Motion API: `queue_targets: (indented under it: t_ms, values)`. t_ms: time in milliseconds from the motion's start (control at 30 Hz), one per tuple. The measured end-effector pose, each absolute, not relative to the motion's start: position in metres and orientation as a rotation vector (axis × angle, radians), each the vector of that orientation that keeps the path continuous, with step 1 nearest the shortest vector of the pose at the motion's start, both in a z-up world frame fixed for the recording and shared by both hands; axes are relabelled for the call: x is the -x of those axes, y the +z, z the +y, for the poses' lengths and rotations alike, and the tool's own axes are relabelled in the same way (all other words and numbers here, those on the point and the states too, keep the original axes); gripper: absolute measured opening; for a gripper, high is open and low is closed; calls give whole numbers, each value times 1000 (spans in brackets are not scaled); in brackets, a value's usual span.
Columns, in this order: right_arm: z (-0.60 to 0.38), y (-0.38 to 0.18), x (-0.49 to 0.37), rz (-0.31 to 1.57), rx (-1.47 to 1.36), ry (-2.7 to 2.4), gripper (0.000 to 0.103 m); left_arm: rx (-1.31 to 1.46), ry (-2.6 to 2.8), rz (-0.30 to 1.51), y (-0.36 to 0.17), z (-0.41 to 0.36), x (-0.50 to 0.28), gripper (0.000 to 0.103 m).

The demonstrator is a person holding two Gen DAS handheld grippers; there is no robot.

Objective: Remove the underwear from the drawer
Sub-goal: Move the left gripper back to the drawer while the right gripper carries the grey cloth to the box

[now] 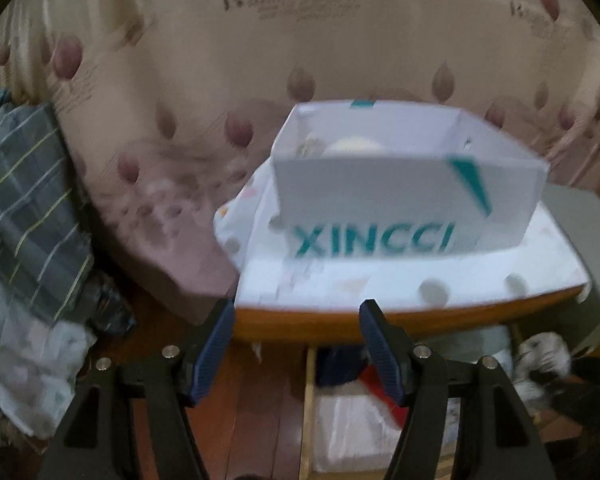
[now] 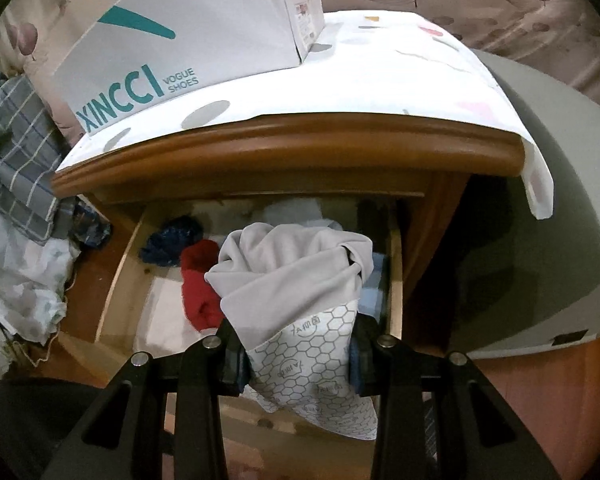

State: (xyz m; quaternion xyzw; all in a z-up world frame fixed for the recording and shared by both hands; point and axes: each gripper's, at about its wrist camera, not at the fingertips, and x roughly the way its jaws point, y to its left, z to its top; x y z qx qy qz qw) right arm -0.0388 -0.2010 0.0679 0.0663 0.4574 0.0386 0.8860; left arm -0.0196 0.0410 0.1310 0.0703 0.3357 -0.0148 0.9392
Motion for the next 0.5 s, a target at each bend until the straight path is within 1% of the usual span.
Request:
queue_targets:
  t_ms: [133, 333, 500]
  values:
    - [-199, 76, 43, 984, -131, 94, 33, -112, 32, 735, 96, 42, 21, 66]
    - [-199, 101, 45, 983, -135, 104, 33, 91, 91, 795, 59, 60, 9, 66]
    - [-192, 135, 45, 952, -106, 136, 33, 60, 158, 818, 39, 71, 3, 66]
